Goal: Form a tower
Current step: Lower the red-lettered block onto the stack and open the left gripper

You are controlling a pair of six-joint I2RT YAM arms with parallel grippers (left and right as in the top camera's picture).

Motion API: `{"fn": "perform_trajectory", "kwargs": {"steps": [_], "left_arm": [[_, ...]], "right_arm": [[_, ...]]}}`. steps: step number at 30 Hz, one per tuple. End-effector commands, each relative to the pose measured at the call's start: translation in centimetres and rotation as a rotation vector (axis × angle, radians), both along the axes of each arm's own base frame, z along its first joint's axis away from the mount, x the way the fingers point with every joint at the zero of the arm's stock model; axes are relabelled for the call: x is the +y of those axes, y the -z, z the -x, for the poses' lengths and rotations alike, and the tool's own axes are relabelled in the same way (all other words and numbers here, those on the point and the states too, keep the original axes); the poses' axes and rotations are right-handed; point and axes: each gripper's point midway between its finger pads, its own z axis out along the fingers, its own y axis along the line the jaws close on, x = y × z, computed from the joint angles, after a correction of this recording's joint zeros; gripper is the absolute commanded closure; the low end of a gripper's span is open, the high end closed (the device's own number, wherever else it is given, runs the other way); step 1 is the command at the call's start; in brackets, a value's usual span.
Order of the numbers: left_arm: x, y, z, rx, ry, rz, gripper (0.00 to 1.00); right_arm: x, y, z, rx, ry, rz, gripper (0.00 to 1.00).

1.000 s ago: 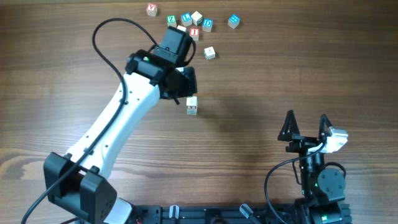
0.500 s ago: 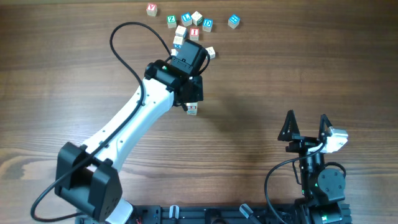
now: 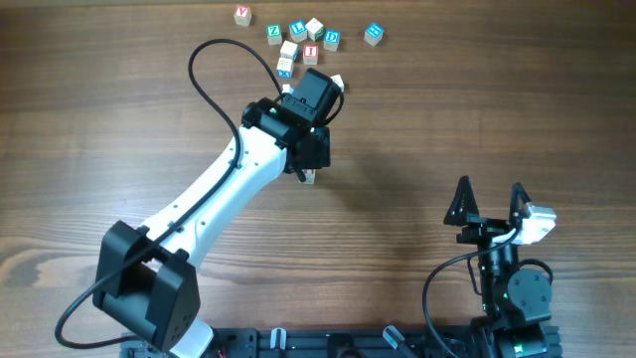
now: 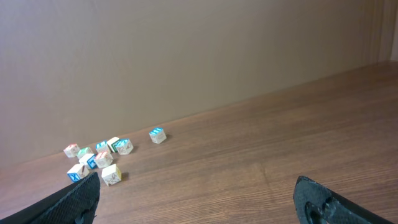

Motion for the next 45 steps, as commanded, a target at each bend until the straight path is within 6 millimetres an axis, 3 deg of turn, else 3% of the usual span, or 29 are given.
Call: {"fn": "perform_trajectory", "kwargs": {"steps": [1, 29, 32, 34, 35, 42, 45], "left_arm": [[0.4, 0.7, 0.1, 0.008, 0.004, -0.031, 0.71], [0.4, 0.7, 0.2, 0.009, 0.004, -0.031, 0.63], [0.4, 0.7, 0.2, 0.009, 0.004, -0.031, 0.49], [0.4, 0.7, 0.2, 0.009, 0.004, -0.031, 0.31], [0.4, 0.7, 0.2, 0.010, 0.004, -0.031, 0.28], [0.4, 4.1, 1.2, 0.040, 0.013, -0.011, 0.18], [0.2, 4.9, 1.1, 0.026, 0.015, 0.004, 0.29]], "right_arm": [[-0.3, -0.2, 0.0, -0.008, 0.018, 0.015, 0.00], [-0.3, -0.2, 0.0, -0.008, 0.018, 0.015, 0.00], [-0.3, -0.2, 0.0, -0.008, 0.018, 0.015, 0.00], [-0.3, -0.2, 0.0, -0.008, 0.018, 0.015, 0.00], [-0.3, -0.2, 0.0, -0.008, 0.018, 0.015, 0.00], [-0.3, -0.2, 0.0, -0.008, 0.018, 0.015, 0.00], [-0.3, -0.2, 0.0, -0.008, 0.018, 0.015, 0.00]]}}
